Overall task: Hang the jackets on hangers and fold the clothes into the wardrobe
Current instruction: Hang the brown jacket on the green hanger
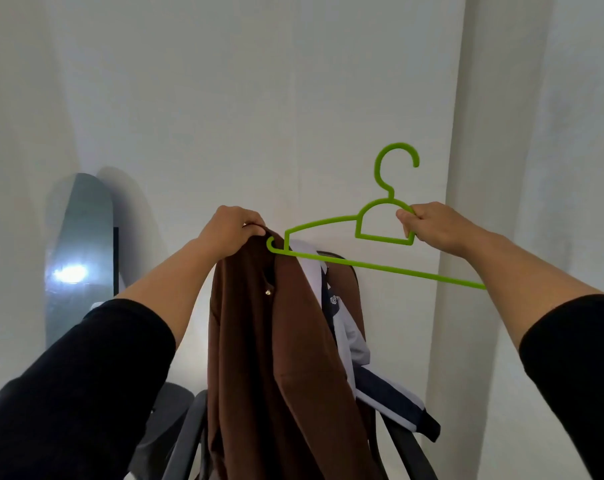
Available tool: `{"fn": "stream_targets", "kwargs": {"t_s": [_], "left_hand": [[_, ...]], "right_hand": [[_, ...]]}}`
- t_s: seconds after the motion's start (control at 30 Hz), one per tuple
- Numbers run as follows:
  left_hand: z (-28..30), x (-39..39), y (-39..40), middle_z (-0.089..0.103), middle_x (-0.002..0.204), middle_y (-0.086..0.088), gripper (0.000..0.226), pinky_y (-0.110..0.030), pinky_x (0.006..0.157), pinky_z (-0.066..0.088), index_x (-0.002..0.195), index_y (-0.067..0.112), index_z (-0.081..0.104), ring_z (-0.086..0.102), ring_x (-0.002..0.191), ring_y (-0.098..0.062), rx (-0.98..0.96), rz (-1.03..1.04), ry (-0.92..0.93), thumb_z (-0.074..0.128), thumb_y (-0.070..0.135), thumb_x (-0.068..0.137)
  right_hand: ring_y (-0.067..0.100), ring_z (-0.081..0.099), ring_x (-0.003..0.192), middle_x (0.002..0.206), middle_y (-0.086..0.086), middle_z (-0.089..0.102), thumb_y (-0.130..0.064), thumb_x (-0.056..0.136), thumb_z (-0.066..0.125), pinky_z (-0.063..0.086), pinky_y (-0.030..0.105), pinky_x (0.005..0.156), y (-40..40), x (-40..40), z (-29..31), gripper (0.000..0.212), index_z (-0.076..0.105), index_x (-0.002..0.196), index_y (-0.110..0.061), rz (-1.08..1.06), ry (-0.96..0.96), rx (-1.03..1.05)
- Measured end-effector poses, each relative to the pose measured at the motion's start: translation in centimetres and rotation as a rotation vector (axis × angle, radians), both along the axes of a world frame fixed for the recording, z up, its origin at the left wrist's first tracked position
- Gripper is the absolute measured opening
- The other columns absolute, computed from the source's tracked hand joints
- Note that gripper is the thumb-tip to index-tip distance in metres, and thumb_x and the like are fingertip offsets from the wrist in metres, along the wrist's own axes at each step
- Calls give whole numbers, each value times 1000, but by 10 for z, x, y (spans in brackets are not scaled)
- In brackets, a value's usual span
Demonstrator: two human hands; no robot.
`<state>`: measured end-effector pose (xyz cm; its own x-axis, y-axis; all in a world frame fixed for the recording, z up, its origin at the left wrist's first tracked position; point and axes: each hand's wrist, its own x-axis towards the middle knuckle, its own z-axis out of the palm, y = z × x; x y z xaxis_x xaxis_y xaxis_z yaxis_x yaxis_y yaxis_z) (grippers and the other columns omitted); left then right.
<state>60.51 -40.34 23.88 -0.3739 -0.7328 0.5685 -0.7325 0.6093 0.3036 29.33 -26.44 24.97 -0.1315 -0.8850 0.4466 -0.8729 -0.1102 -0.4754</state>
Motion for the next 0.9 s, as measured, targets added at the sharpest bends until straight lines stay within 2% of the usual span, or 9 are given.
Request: {"fn": "stream_targets", "kwargs": {"t_s": [0.23,0.3,0.4,0.5,0.73,0.83,0.9], "left_hand": [[-4,-15,4,71,97,-3,15,-21,78,38,97,16,73,54,85,-12,-14,-45,-11,60,20,90],[-5,-18,5,71,97,-2,16,-20,78,38,98,16,73,55,85,-12,-13,-58,-4,60,21,90],[-6,-21,7,71,98,-1,17,-20,80,38,98,17,73,57,88,-12,10,-56,63,59,24,91],[-4,-33,12,71,97,0,20,-18,80,38,99,17,73,55,86,-8,-15,-63,115,60,29,90],[9,-64,29,71,98,5,16,-15,81,41,97,23,73,60,89,-4,101,-290,82,61,31,89],[9,-78,36,72,91,10,14,-11,82,45,95,25,74,62,82,3,146,-367,173,62,30,89],[8,-86,37,71,85,13,11,-16,84,48,89,29,73,63,79,2,174,-392,249,63,30,88]], "right_hand": [[18,46,74,71,-1,49,-38,100,35,34,31,68,-4,9,-2,42,54,79,-6,-4,49,-22],[20,45,73,70,0,47,-37,100,35,34,32,65,-5,10,-4,42,53,80,-5,-6,43,-28],[21,46,73,69,1,47,-37,100,36,34,30,62,-6,14,-9,42,54,80,-4,6,44,-15],[21,48,76,72,2,50,-38,99,35,36,32,68,-12,23,-14,43,55,82,-4,42,89,30],[18,47,76,70,-2,49,-38,100,35,35,30,69,-19,35,-19,40,54,76,-12,131,108,62],[16,46,75,71,-2,49,-38,100,34,35,31,73,-22,44,-21,41,55,79,-10,150,103,75],[15,47,74,71,-2,50,-37,100,34,36,31,73,-25,47,-24,42,57,81,-9,148,63,78]]}}
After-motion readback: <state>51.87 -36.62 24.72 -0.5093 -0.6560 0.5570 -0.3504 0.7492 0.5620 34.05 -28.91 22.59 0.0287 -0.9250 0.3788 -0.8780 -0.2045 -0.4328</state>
